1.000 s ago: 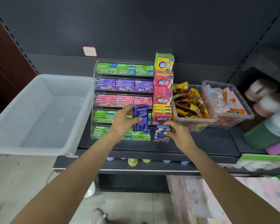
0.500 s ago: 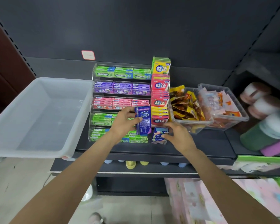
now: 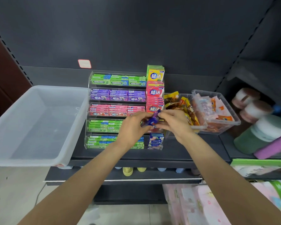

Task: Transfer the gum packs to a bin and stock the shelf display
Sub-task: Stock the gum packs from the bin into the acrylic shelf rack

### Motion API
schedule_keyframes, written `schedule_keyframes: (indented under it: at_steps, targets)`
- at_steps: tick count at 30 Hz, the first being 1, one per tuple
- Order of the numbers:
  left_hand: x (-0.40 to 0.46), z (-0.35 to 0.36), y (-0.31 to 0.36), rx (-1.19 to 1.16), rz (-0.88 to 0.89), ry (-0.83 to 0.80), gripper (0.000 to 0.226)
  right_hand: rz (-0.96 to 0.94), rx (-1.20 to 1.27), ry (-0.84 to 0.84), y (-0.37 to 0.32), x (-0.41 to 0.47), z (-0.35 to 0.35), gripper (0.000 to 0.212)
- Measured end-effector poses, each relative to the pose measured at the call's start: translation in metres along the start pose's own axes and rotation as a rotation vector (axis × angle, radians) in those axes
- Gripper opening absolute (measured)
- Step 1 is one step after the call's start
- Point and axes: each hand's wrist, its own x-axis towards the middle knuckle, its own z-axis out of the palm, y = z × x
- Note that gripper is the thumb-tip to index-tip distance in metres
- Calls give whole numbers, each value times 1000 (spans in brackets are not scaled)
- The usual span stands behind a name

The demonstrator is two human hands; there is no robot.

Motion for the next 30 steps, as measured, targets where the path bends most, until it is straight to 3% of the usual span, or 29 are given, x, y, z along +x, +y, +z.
schedule_keyframes:
  at_steps: [4, 9, 14, 17, 24, 30]
  targets:
    - [0, 4, 1, 115, 101, 4, 39, 1, 71, -13, 0, 0, -2, 22]
    - [11, 1, -4, 37, 29, -103, 41, -28, 6, -24, 8, 5, -8, 39]
    - [12, 4, -12, -30, -107, -98, 42, -193, -332, 67, 16, 15, -29, 38]
    - [10, 10, -16, -25, -187, -148, 47, -308, -462, 42, 20, 19, -38, 37]
    - [10, 23, -24, 51, -191, -256, 59, -477, -761, -56, 28, 23, -41, 37]
    - [9, 25, -24, -21, -146, -205, 35, -464, -879, -105, 51, 23, -37, 38]
